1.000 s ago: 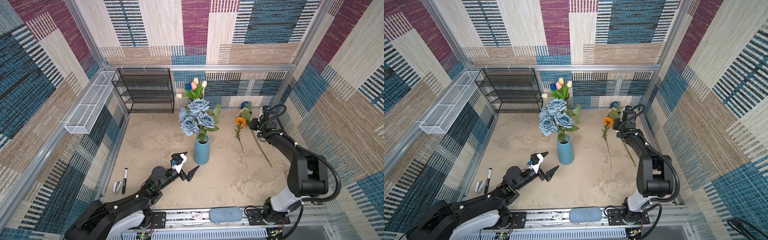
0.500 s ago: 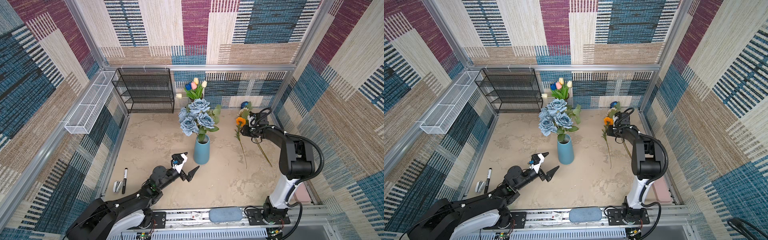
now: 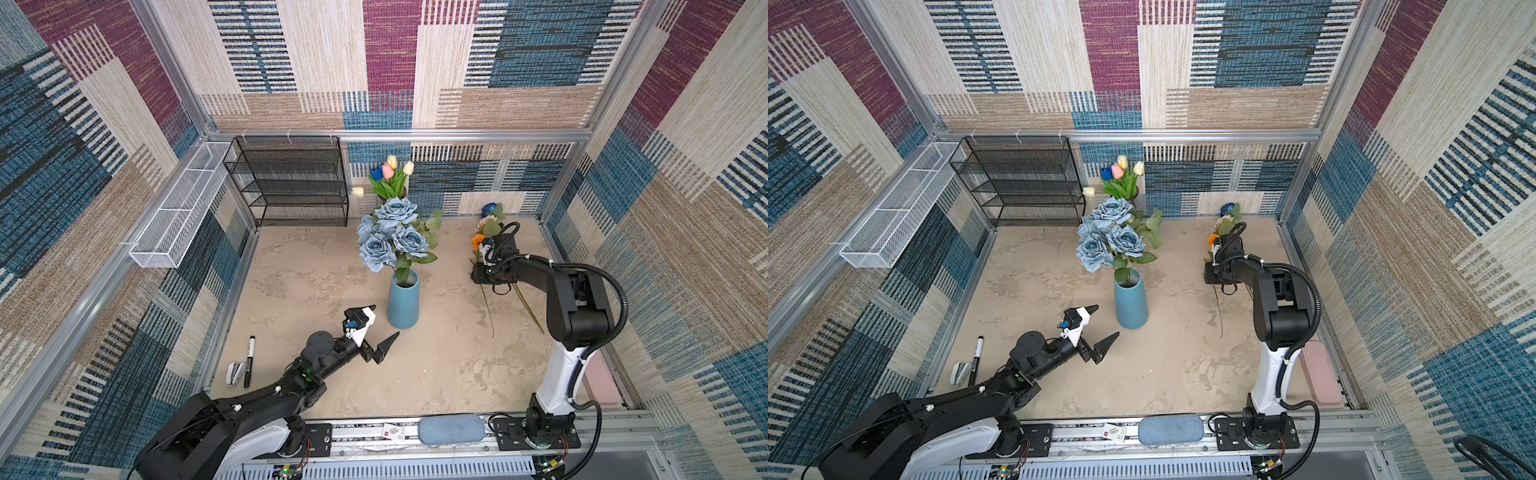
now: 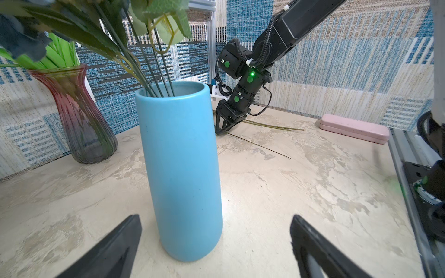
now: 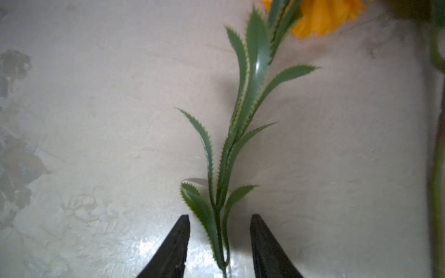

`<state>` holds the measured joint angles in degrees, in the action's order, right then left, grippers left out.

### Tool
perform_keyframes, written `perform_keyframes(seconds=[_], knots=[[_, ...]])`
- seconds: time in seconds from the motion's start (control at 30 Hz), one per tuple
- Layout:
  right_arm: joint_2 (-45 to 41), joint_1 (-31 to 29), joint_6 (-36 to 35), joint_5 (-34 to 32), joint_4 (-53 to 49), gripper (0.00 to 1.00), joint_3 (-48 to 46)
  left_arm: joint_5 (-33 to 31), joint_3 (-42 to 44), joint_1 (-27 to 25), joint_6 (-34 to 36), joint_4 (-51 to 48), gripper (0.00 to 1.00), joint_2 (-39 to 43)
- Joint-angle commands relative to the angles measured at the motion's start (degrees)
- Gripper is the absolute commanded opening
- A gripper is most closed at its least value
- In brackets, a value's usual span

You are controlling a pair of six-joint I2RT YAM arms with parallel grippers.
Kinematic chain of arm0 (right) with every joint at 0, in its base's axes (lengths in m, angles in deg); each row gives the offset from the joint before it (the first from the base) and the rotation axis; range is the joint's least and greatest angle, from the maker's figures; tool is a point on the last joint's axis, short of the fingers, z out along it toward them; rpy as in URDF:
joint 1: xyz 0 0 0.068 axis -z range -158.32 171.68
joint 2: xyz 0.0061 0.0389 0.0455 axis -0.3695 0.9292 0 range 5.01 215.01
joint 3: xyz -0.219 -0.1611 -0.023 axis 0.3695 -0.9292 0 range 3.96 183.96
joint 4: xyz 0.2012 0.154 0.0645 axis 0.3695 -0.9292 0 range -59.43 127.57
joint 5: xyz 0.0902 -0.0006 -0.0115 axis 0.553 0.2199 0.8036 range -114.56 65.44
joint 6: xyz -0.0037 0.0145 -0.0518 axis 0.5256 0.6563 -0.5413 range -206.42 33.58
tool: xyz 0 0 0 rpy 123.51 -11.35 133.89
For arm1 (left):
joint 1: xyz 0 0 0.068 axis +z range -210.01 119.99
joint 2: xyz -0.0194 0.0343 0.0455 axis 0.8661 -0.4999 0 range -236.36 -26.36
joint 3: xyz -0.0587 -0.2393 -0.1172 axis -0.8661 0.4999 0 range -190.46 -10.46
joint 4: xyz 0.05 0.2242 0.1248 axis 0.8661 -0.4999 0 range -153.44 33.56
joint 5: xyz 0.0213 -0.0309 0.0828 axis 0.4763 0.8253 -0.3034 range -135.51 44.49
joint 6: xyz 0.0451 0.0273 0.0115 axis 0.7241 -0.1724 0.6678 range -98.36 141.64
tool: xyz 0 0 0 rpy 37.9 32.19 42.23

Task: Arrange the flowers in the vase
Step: 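Grasp the orange flower stem with the right gripper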

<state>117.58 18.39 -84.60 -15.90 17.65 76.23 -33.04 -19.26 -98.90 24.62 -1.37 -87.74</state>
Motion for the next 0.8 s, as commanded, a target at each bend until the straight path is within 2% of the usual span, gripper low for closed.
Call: perform_keyframes(seconds=[0.0, 0.33, 0.6, 0.77], knots=[[-0.2, -0.5, -1.4, -2.3, -1.4, 0.44, 0.3, 0.5, -0.2, 0.0, 0.2, 2.3, 0.99, 0.2], [-0.1, -2.0, -3.5, -4.1, -2.4, 0.22, -0.4, 0.8, -0.3, 0.0, -0.1, 2.5, 0.99, -0.4], [-1.4, -2.1, -3.8, -2.3, -1.1, 0.09, -0.4, 0.8, -0.4, 0.0, -0.2, 2.3, 0.99, -0.1], [-4.3, -2.1, -3.2, -0.7, 1.2, 0.05, -1.1, 0.8, -0.4, 0.0, -0.3, 2.3, 0.99, -0.2]])
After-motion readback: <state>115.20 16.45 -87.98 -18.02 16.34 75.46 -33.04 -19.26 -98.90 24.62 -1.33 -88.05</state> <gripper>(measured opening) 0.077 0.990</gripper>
